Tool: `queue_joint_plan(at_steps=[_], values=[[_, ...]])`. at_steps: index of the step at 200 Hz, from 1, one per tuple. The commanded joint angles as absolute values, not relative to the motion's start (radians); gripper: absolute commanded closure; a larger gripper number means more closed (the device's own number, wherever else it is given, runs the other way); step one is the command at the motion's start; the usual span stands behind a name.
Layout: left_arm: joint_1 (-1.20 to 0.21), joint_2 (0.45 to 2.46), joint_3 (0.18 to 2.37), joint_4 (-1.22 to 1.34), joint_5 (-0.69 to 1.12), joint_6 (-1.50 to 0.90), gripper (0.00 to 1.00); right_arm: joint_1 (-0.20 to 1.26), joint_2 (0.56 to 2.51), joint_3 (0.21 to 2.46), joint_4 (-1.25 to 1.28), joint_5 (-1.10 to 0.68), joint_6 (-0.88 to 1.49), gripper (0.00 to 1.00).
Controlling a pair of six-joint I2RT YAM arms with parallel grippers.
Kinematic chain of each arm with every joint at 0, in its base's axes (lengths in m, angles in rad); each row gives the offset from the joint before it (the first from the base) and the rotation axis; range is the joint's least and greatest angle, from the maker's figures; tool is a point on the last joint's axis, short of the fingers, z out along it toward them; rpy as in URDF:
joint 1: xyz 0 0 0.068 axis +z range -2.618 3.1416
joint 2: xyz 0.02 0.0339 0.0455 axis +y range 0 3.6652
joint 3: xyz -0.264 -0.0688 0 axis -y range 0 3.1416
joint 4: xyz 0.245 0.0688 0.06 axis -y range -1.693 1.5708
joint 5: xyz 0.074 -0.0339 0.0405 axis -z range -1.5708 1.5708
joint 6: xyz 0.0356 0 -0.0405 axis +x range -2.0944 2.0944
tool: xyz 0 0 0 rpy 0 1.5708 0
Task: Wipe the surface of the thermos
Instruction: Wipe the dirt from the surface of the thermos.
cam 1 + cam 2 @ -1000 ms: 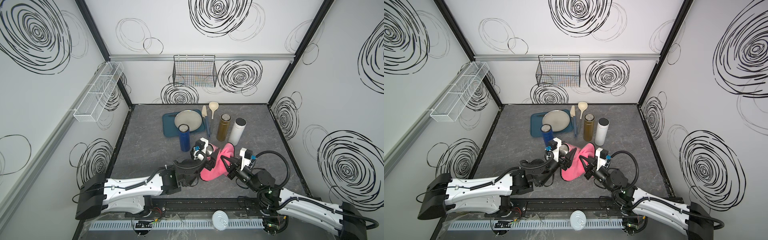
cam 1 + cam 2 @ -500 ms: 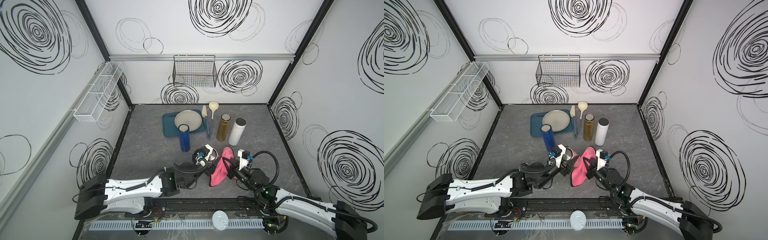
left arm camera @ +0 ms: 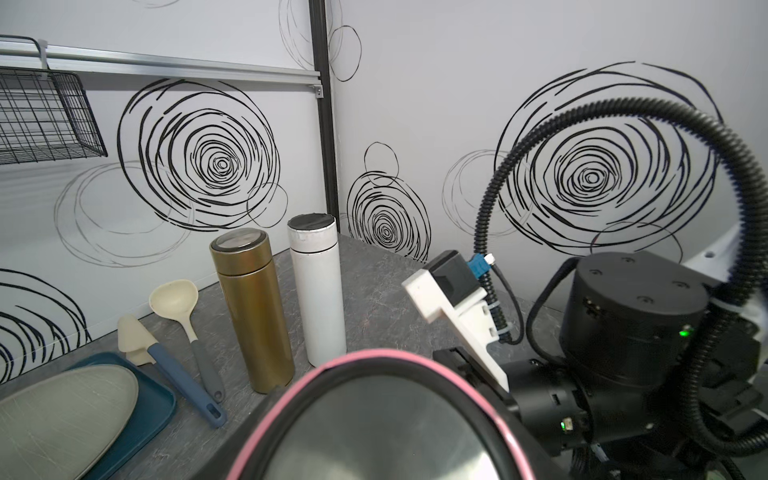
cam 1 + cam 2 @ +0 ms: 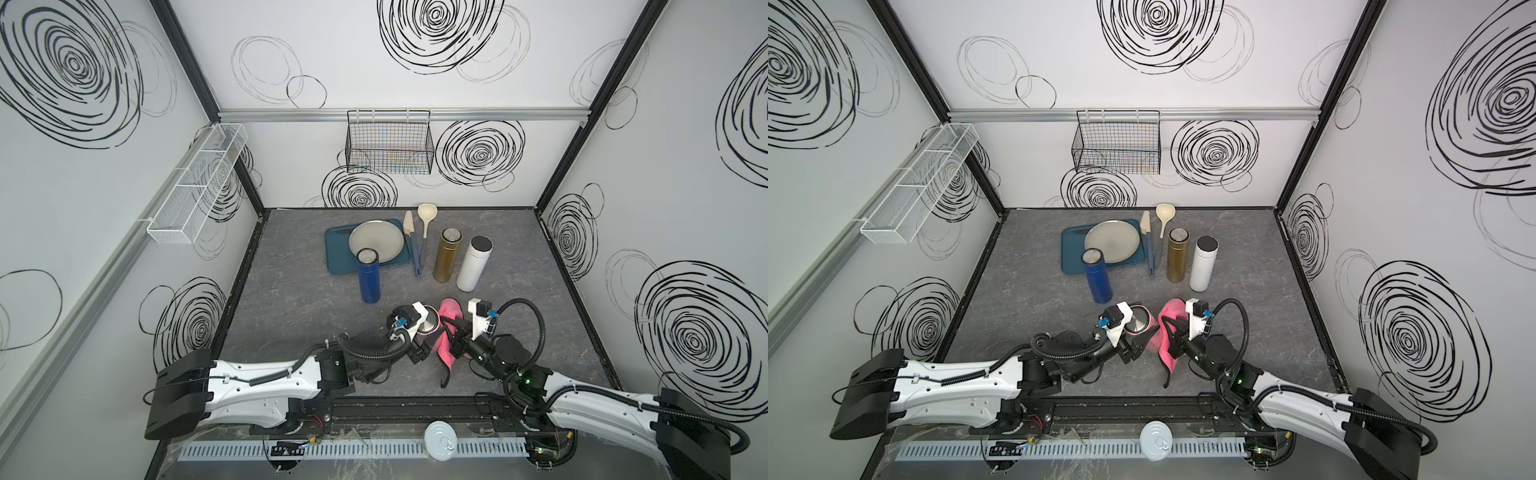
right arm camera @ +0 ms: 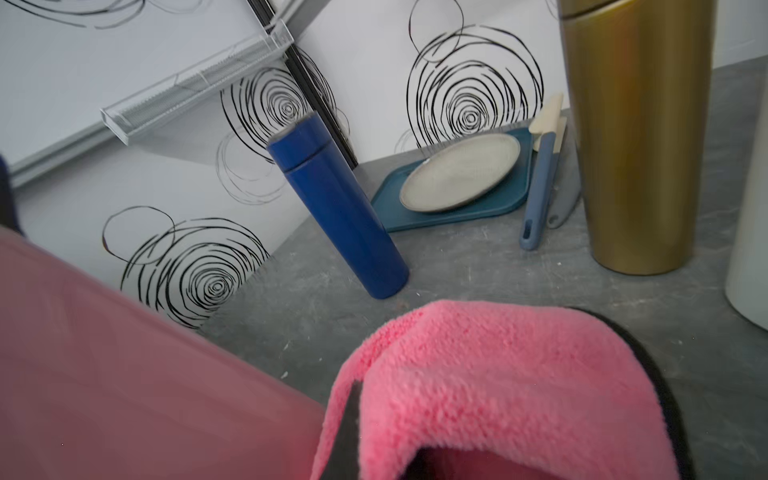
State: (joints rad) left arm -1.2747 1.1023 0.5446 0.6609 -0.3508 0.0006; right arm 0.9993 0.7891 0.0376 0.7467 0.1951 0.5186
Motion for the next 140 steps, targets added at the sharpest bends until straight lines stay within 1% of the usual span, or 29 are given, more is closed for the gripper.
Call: queue_joint_plan(at_steps=[1,24,45,74,87,99,108,118,140], values=[[-1.280,1.063,0.556,0.855,-0.321,0.031,1.00,1.020,0.729,0.122,0.744,0.157,0.495,1.00],[-1.280,1.058,0.550,0.859,-0.318,0.044,1.00,1.068,0.667,0.198,0.690,0.138,0.442,1.00],[-1.280,1.048,0.535,0.873,-0.319,0.051,1.00,1.097,0.662,0.199,0.713,0.140,0.434,1.00],[-1.279,1.035,0.507,0.905,-0.323,0.065,1.00,1.080,0.758,0.125,0.807,0.182,0.503,1.00],[-1.275,1.032,0.498,0.921,-0.328,0.063,1.00,1.061,0.813,0.093,0.850,0.169,0.549,1.00],[-1.276,1.035,0.499,0.930,-0.370,0.034,1.00,1.064,0.848,0.084,0.874,0.158,0.557,1.00],[-1.276,1.034,0.504,0.934,-0.410,-0.005,1.00,1.073,0.852,0.098,0.846,0.163,0.553,1.00],[-1.277,1.032,0.521,0.921,-0.387,-0.024,1.00,1.086,0.836,0.124,0.794,0.173,0.535,1.00],[-1.297,1.032,0.585,0.835,-0.420,-0.073,1.00,1.098,0.724,0.208,0.597,0.221,0.480,1.00]])
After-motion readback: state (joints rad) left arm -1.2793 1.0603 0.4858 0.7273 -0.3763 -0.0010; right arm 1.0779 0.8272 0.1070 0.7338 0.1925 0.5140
